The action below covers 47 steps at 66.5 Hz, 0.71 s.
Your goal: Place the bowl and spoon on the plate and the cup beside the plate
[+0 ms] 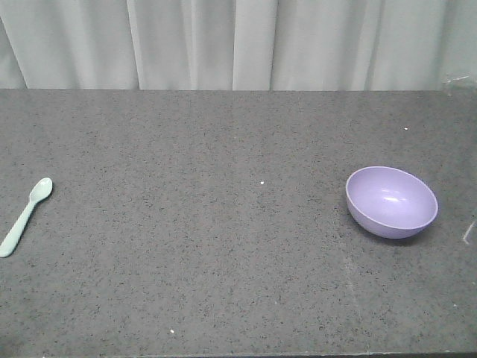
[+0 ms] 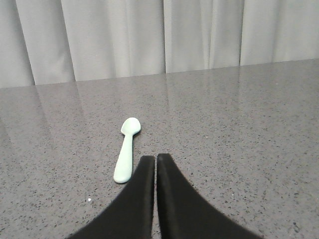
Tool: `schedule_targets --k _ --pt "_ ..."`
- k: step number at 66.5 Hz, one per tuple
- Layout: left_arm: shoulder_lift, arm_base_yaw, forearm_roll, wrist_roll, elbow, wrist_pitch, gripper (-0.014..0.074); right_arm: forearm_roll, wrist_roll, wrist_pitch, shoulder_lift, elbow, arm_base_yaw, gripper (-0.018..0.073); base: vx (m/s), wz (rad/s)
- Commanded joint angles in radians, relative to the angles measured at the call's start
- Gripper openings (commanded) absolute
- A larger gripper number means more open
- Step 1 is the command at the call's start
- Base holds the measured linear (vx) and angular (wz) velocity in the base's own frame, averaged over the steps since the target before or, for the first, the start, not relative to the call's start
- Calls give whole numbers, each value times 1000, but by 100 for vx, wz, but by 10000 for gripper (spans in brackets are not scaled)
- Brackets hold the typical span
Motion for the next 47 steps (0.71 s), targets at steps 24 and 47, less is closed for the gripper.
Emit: schedule_targets --k 24,47 --pt "7 -2 -1 -7 -8 -74 -6 -6 -7 -78 -8 4 -2 -6 0 0" --pt "7 -2 -1 -7 -8 -74 -6 -6 -7 -78 -8 4 -2 -6 0 0"
